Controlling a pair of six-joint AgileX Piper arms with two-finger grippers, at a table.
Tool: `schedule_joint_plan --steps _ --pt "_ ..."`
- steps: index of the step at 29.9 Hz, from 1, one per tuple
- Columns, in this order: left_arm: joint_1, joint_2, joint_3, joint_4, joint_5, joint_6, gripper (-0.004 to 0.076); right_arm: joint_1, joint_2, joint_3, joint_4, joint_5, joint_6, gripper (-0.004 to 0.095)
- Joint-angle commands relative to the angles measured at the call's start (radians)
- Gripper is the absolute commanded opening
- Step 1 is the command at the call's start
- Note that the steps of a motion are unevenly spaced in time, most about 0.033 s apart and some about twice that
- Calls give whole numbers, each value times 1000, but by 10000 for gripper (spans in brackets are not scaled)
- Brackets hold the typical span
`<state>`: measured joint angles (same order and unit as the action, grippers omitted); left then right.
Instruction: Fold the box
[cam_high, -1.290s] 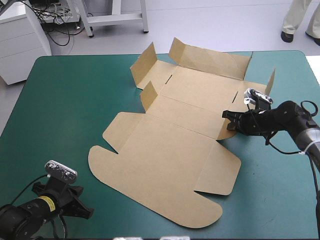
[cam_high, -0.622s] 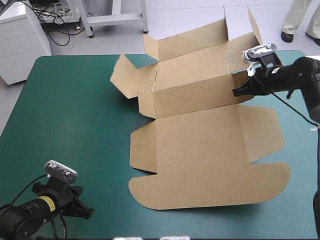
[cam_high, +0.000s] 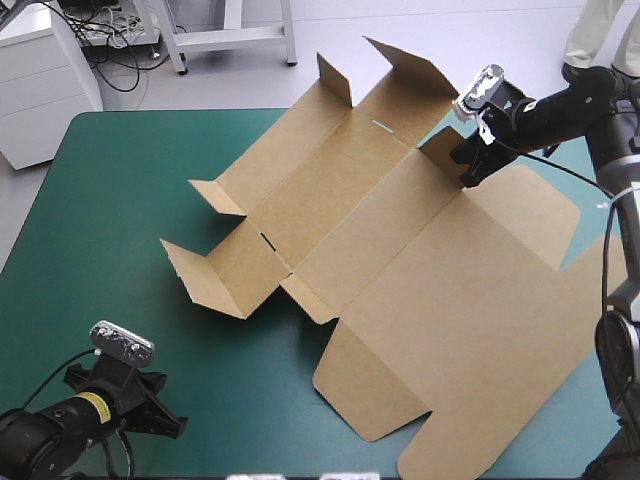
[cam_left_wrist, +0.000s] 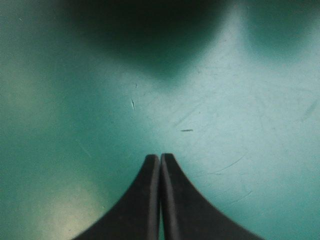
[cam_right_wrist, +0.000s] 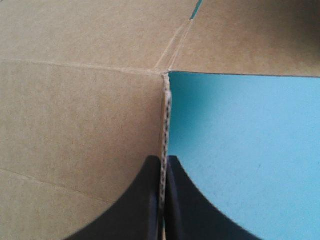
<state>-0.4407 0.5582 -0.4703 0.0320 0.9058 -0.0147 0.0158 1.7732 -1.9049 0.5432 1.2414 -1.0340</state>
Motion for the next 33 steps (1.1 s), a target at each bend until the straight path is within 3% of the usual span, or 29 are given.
schedule_joint_plan --steps 1,9,21,33 --pt "-1 3 -24 1 -39 -9 -32 6 -21 -80 95 -30 -83 -24" --pt "-1 3 -24 1 -39 -9 -32 101 38 -138 86 -39 -206 -24" --pt "-1 3 -24 1 -39 -9 -32 254 152 -155 49 -168 -413 -23" --pt "-1 3 -24 1 -39 -9 -32 279 228 -155 33 -191 -490 -15"
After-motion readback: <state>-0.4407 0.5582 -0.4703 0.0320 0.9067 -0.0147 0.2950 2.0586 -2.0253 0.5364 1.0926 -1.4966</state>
